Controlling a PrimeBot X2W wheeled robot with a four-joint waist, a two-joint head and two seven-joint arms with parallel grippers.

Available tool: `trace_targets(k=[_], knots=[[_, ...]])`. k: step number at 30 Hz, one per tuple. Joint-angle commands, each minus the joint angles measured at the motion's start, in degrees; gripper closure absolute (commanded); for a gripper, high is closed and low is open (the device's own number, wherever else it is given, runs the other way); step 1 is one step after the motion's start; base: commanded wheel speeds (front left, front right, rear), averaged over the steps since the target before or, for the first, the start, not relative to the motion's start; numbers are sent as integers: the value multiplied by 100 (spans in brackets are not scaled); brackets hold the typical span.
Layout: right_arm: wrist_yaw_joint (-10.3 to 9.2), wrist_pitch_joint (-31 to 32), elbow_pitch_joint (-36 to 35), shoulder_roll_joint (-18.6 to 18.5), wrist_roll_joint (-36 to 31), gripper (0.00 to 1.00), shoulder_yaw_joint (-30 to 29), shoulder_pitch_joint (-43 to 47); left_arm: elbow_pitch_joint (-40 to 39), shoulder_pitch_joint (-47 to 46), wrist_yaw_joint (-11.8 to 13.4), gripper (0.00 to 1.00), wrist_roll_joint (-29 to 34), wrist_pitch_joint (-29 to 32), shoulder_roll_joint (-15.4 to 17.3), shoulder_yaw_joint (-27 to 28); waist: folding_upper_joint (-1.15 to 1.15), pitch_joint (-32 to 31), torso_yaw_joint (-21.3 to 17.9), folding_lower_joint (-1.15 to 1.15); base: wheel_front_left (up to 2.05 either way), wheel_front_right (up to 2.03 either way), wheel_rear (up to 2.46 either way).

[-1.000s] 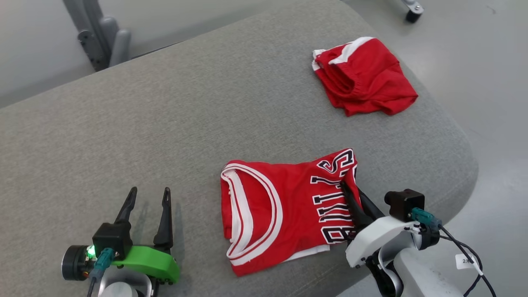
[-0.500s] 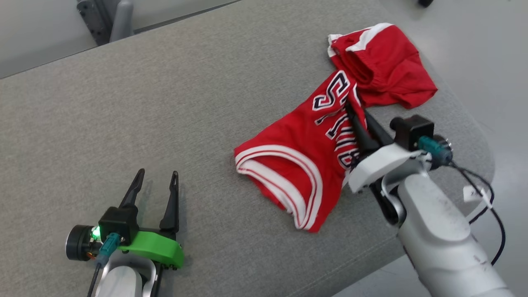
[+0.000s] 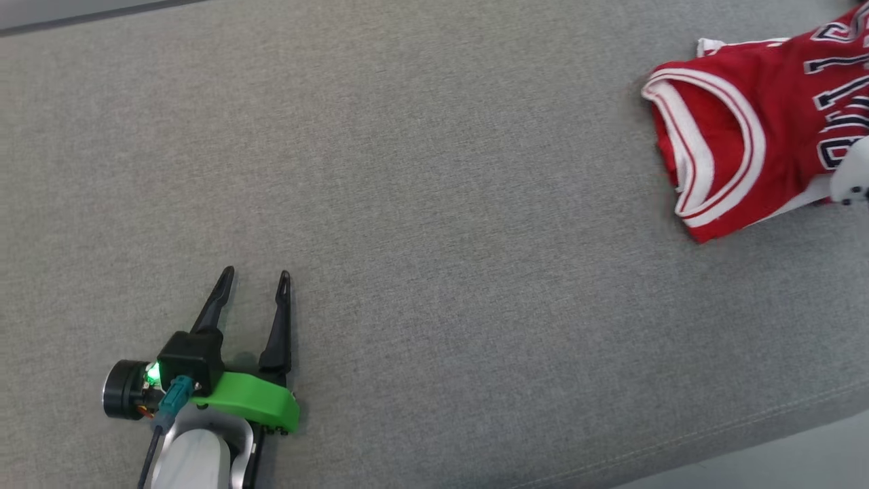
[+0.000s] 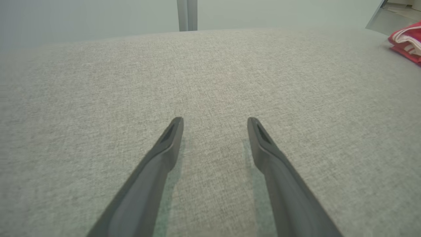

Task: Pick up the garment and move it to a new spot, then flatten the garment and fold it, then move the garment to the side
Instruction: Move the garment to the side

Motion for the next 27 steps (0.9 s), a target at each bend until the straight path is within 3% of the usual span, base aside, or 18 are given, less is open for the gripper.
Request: trace_targets(k=[1, 2, 3, 4, 9, 12, 15, 21, 27], knots=[[-11, 46, 136, -145, -187, 100, -229, -93, -41, -129, -7, 0, 34, 1, 21, 15, 15, 241, 296, 0, 0, 0, 0], [-11, 60, 206, -231, -272, 100, -388, -127, -51, -147, -8, 0, 42, 1, 21, 15, 15, 262, 327, 0, 0, 0, 0], [-11, 55, 250, -316, -413, 78, -557, -169, -51, -155, -9, 0, 36, 1, 21, 31, 15, 280, 352, 0, 0, 0, 0], [-11, 47, 292, -379, -573, 0, -691, -194, -48, -162, -10, 0, 40, 1, 21, 45, 15, 297, 375, 0, 0, 0, 0], [-11, 100, 468, -361, -1282, 0, -1492, -170, 6, -169, -11, 0, 88, 1, 20, 120, 15, 293, 466, 0, 0, 0, 0], [-11, 9, 377, -232, -1475, 0, -1651, -126, -1, -153, 14, 0, 78, 1, 21, 163, 15, 242, 493, 0, 0, 0, 0], [-11, -84, 130, 167, -1554, 0, -1645, -28, -9, -70, 45, 0, 41, 1, 19, 244, 15, 121, 501, 0, 0, 0, 0], [-11, -100, -967, 1049, -1010, 0, -874, 639, 0, 36, 116, 0, -56, 1, 17, 345, 15, -159, 516, 0, 0, 0, 0], [-11, -101, -1800, 1448, -197, 0, 199, 1674, 32, 89, 233, 0, -249, 1, 18, 387, 15, -410, 702, 0, 0, 0, 0]])
